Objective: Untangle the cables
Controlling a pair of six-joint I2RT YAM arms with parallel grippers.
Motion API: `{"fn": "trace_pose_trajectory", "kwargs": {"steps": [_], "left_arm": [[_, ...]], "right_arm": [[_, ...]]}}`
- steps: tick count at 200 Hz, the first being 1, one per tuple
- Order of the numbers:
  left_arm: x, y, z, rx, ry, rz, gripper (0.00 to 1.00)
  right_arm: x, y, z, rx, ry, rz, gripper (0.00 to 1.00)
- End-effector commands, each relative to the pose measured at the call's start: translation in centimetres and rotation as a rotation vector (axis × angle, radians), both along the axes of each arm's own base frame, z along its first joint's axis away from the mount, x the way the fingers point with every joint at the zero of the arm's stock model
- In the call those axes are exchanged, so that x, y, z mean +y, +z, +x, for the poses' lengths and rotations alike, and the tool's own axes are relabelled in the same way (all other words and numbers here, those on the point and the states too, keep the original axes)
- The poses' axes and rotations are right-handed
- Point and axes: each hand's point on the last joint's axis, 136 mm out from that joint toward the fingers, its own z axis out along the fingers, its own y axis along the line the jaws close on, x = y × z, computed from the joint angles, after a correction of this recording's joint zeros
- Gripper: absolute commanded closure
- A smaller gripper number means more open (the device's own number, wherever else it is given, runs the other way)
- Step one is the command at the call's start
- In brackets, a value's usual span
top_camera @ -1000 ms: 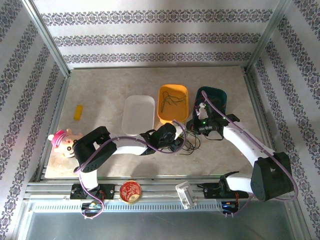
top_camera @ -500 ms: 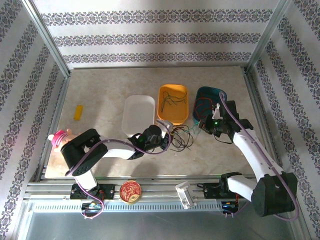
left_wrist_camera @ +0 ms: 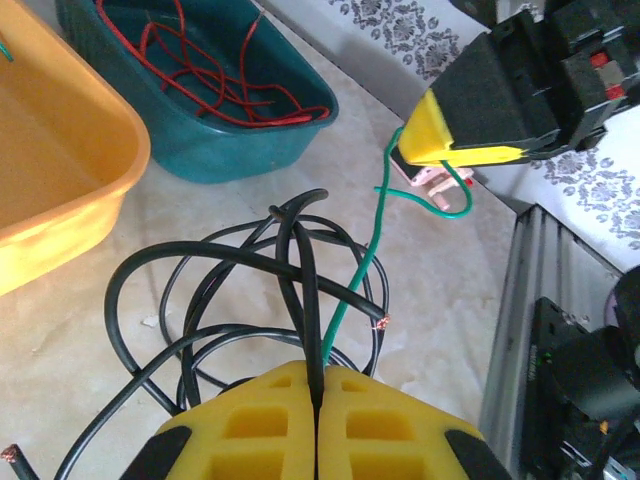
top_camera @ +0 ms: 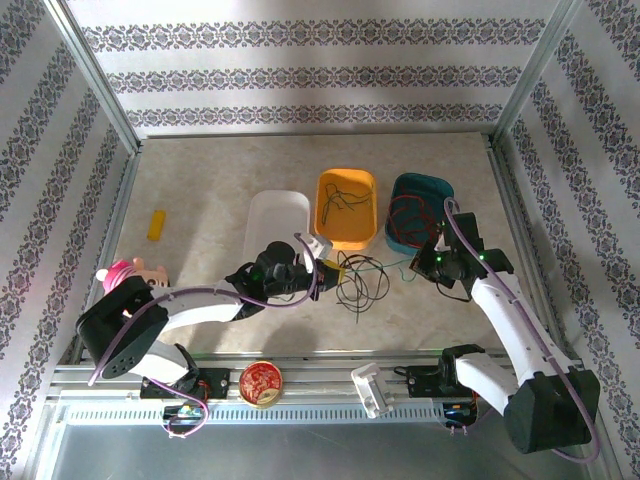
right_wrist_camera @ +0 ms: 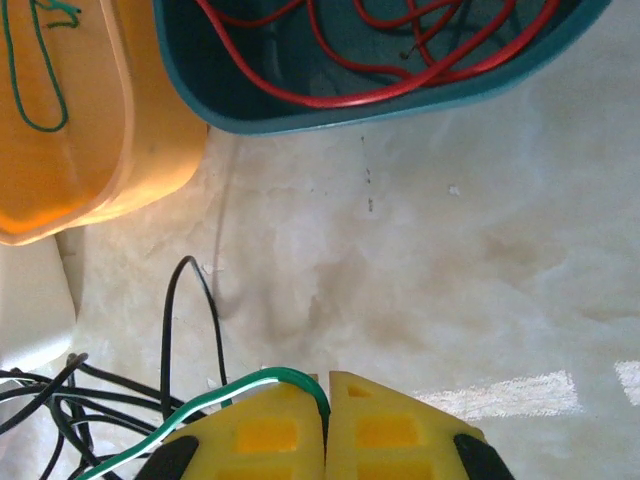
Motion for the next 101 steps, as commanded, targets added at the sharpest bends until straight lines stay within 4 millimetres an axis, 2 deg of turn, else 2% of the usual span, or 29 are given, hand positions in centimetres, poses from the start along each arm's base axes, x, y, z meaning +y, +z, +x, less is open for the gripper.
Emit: {"fn": "trace_pose_trajectory", "kwargs": {"steps": [1,10,21,31,44,53,64,101], "left_arm": [[3.0,-4.2,-0.8,0.133,0.028,0.133,1.0],[3.2,-4.8,-0.8,0.14,0.032,0.159,1.0],[3.4,-5.3,-0.5,0.142,0.048,0.175,0.8],[3.5,-5.5,-0.1,0.136,0.068,0.18,0.69],[3.5,-5.6,0.6,0.127,0.098,0.18,0.54],[3.4,-5.4,0.9,0.118,0.111,0.17,0.47],[3.3,-5.2,1.3,0.111,0.124,0.164,0.44],[2.8,-5.2,1.5,0.112,0.103,0.184,0.44]], "right_arm": [[-3.6,-0.8,1.3,-0.042,-0.109,-0.159,1.0],[-2.0,-0.7,1.7,-0.062,-0.053,-0.105,1.0],[0.4,-0.6,2.0,-0.085,0.033,-0.058,1.0],[2.1,-0.5,1.9,-0.096,0.1,-0.06,1.0],[3.3,-0.6,1.8,-0.102,0.154,-0.101,1.0],[3.2,-0.8,1.7,-0.096,0.155,-0.15,1.0],[2.7,-1.1,1.6,-0.081,0.14,-0.207,1.0],[-0.8,-1.1,0.9,-0.033,0.083,-0.425,1.0]]}}
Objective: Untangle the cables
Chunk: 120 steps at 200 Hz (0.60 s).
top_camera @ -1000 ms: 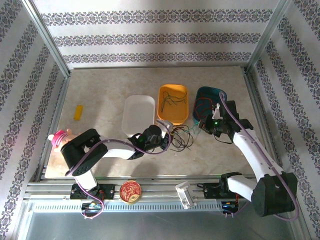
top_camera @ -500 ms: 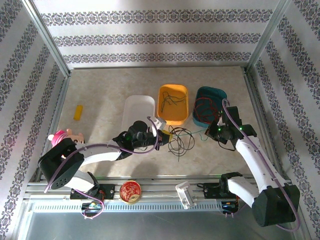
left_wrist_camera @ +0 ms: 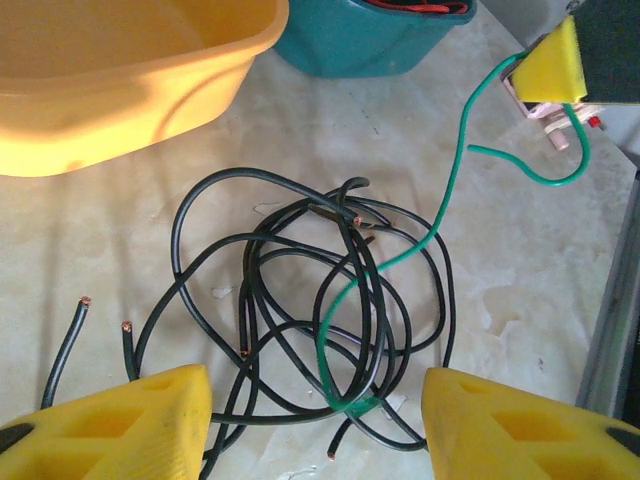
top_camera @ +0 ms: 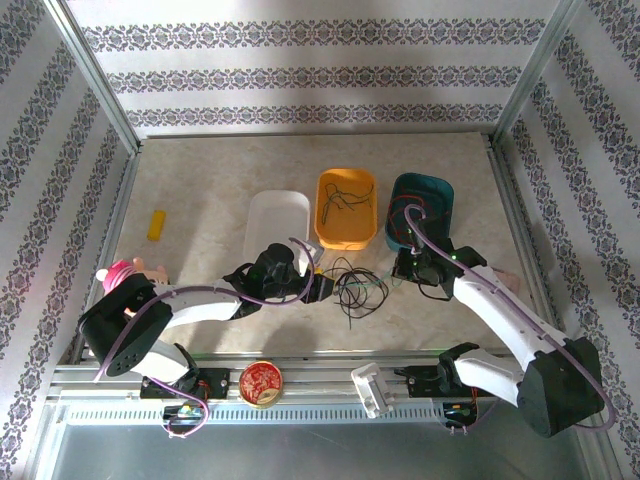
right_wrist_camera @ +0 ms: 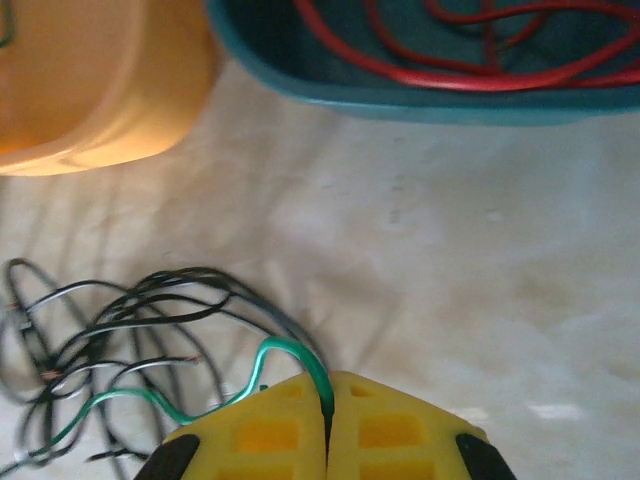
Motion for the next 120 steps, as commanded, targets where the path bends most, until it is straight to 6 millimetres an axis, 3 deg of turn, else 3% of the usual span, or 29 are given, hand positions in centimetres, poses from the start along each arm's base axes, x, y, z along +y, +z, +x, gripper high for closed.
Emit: {"fn": "trace_pose_trajectory", "kwargs": {"steps": [1,46,76,100,120], "left_arm": [[-0.2,0.0,0.7,0.005,0.002,0.024,0.44],[-1.9,-1.1,-0.4,0.015,-0.094,0.094,0.39],[-3.7,-1.1,0.0,0.017,-0.142,0.095,0.37],[-4.4,-1.2,0.6,0.008,-0.135,0.088,0.38],[-3.6,-0.9,1.8,-0.032,-0.043,0.085,0.38]], "right_arm": [[-3.3,1.0,0.3,-0.026,-0.061,-0.195,1.0],[-3.6,1.4,0.3,-0.035,-0.059,-0.218,1.0],[-3.6,1.3,0.2,-0.029,-0.055,-0.228,1.0],[-4.1,2.9,0.2,-0.085,-0.073,-0.234,1.0],[-4.6,5.5,0.0,-0.148,-0.084,-0.237,1.0]]}}
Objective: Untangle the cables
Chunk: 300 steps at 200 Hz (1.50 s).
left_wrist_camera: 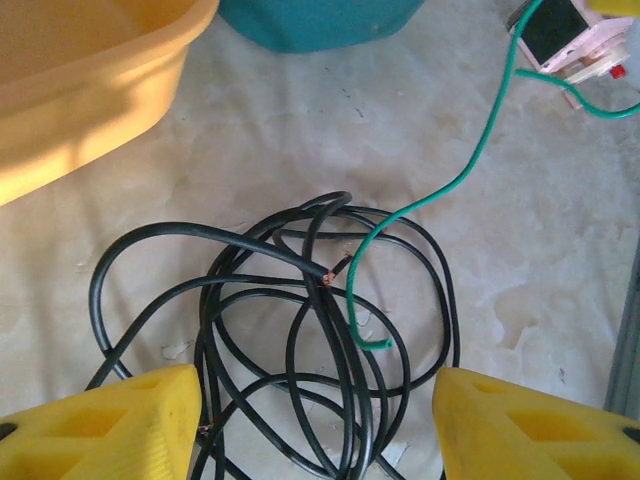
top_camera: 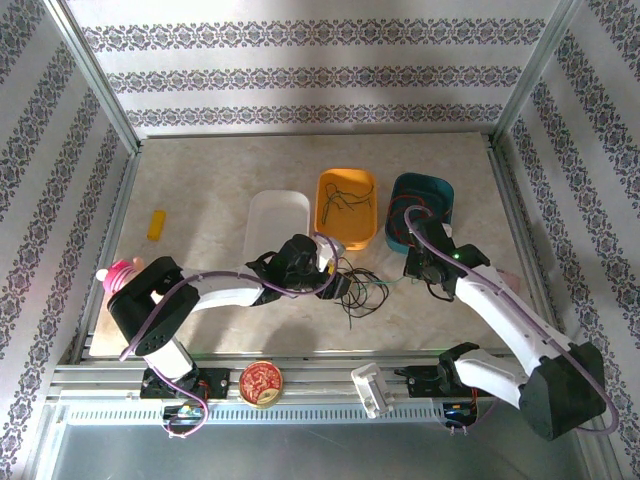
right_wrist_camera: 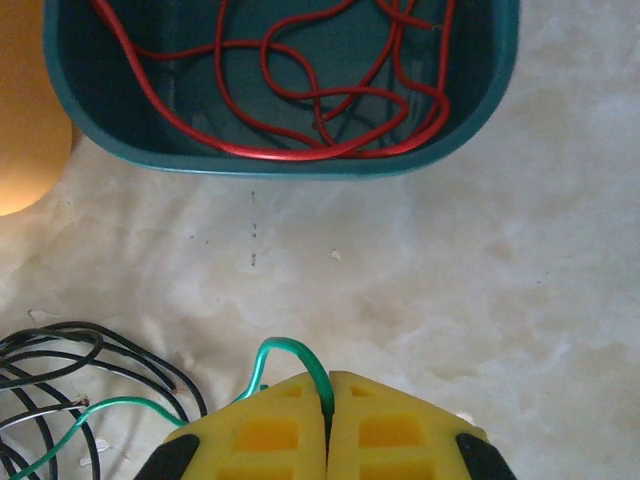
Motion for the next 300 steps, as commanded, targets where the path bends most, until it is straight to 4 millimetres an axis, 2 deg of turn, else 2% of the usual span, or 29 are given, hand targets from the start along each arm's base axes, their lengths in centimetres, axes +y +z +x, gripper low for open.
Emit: {"fn": "trace_pose_trajectory", "kwargs": {"steps": [1,20,36,60,74,88,107,130,154,162,170,179,189,201,205,210,228,245,277,300], "left_arm": [[0.2,0.4,0.9,-0.052,0.057,0.0,0.38],[1.5,1.3,1.8,-0.096,0.149,-0.017,0.38],[2.8,2.3,2.3,-0.12,0.241,-0.05,0.37],[5.5,3.7,3.0,-0.151,0.394,-0.07,0.36],[7.4,4.2,3.3,-0.173,0.488,-0.067,0.35],[9.5,4.8,3.5,-0.199,0.579,-0.055,0.34],[11.1,5.7,3.3,-0.228,0.622,-0.036,0.33],[11.7,6.3,2.8,-0.24,0.61,-0.005,0.33],[11.6,6.6,2.3,-0.246,0.579,0.014,0.33],[11.4,6.5,2.2,-0.247,0.561,0.025,0.33],[11.0,6.6,2.1,-0.25,0.542,0.032,0.33],[10.5,6.6,2.0,-0.252,0.517,0.043,0.33],[9.9,6.6,1.9,-0.255,0.493,0.056,0.33],[9.0,6.6,1.8,-0.261,0.454,0.067,0.32],[8.7,6.6,1.7,-0.263,0.443,0.074,0.32],[8.3,6.6,1.6,-0.266,0.429,0.079,0.31],[6.7,6.4,1.4,-0.27,0.37,0.096,0.31],[5.0,5.8,1.0,-0.258,0.303,0.114,0.31],[1.3,4.0,0.0,-0.218,0.156,0.146,0.32],[-1.0,2.7,-0.7,-0.182,0.051,0.155,0.35]], "right_arm": [[-0.9,4.0,0.2,-0.105,-0.006,-0.034,1.0],[-1.0,6.9,0.4,-0.183,-0.004,-0.023,1.0],[-0.5,9.4,1.4,-0.255,0.007,0.005,1.0],[1.2,12.4,4.4,-0.354,0.03,0.059,1.0],[2.5,12.7,7.0,-0.367,0.048,0.069,1.0],[3.9,12.4,9.7,-0.357,0.078,0.06,1.0],[5.7,10.9,13.3,-0.311,0.124,0.023,1.0],[8.3,8.9,16.9,-0.245,0.211,-0.004,1.0],[12.0,6.1,19.2,-0.148,0.341,0.077,0.96],[13.3,5.5,19.7,-0.115,0.384,0.119,0.9],[14.3,4.8,20.1,-0.078,0.411,0.159,0.77],[14.4,4.5,20.5,-0.05,0.403,0.167,0.66],[14.3,4.5,21.0,-0.05,0.386,0.156,0.59],[14.0,5.2,21.3,-0.071,0.37,0.141,0.51],[13.8,5.5,21.3,-0.079,0.366,0.135,0.38],[13.6,6.0,21.4,-0.09,0.361,0.127,0.35],[12.7,7.7,20.9,-0.131,0.356,0.096,0.33],[11.7,9.2,19.5,-0.167,0.347,0.076,0.33],[9.6,10.7,15.1,-0.223,0.315,0.096,0.34],[8.5,10.1,11.5,-0.223,0.297,0.145,0.35]]}}
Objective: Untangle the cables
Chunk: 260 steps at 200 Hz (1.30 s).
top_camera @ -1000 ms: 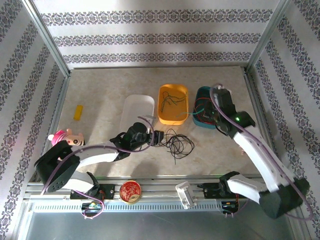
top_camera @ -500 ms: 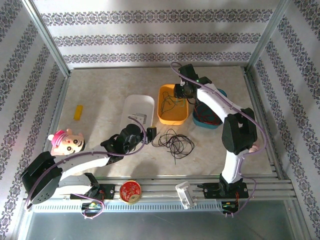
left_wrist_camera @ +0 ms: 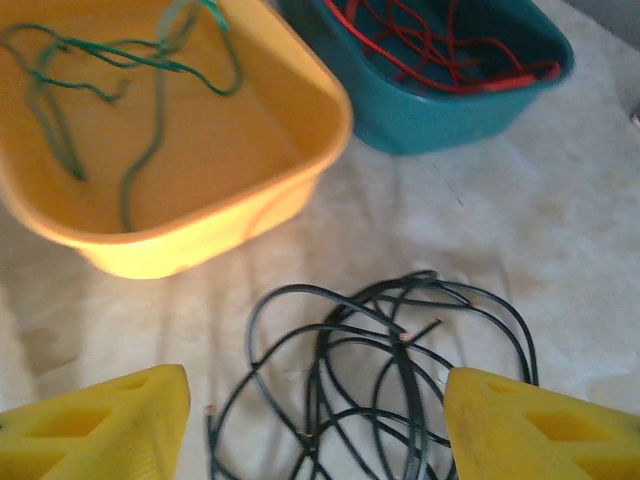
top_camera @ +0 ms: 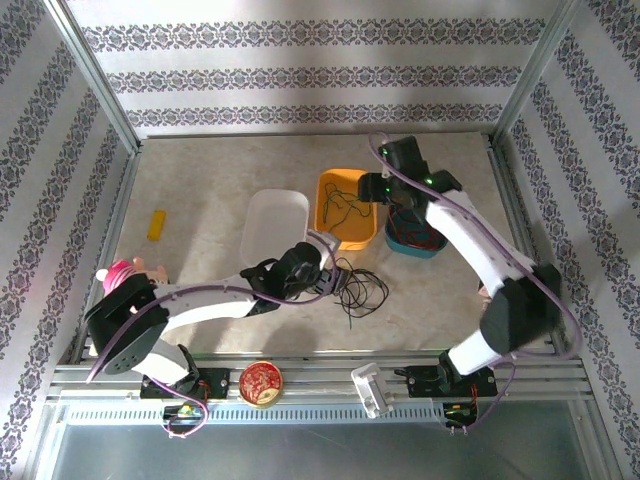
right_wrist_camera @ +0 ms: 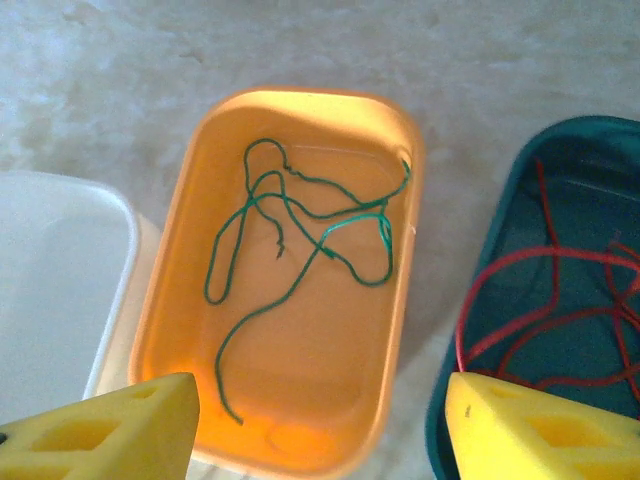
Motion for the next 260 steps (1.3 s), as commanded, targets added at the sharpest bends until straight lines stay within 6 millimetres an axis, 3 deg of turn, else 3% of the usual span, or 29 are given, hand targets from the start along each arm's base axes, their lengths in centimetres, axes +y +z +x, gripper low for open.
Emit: {"fn": "trace_pose_trajectory", "kwargs": {"steps": [1,29,66,87,97,113,141,204,260], "left_arm": [[-2.7,-1.2,-1.8,0.047,-0.158,0.041,0.35],[-3.7,-3.0,-1.4,0.078,-0.174,0.081,0.42],[-3.6,-5.6,-0.9,0.121,-0.153,0.158,0.54],[-3.4,-6.6,-1.0,0.138,-0.151,0.185,0.75],[-3.3,-6.3,-1.0,0.13,-0.144,0.172,0.88],[-3.1,-5.4,-1.1,0.115,-0.135,0.133,1.0],[-2.4,-4.6,-1.5,0.124,-0.122,0.093,1.0],[-1.4,-4.5,-2.2,0.149,-0.119,0.058,1.0],[-1.1,-4.4,-2.1,0.143,-0.098,0.043,1.0]], "right_arm": [[-1.4,-0.6,-2.7,0.003,-0.035,0.033,0.35],[-1.0,-2.4,-6.8,0.065,0.023,0.108,0.37],[-0.2,-6.5,-11.1,0.221,0.066,0.185,0.39],[-0.1,-8.9,-12.5,0.293,0.069,0.2,0.4],[0.2,-10.1,-13.3,0.341,0.084,0.207,0.4],[1.0,-11.8,-14.3,0.427,0.121,0.216,0.4],[2.4,-13.6,-15.1,0.507,0.188,0.208,0.41],[4.7,-15.6,-14.5,0.569,0.264,0.181,0.41],[4.7,-19.1,-13.7,0.627,0.265,0.079,0.41]]}}
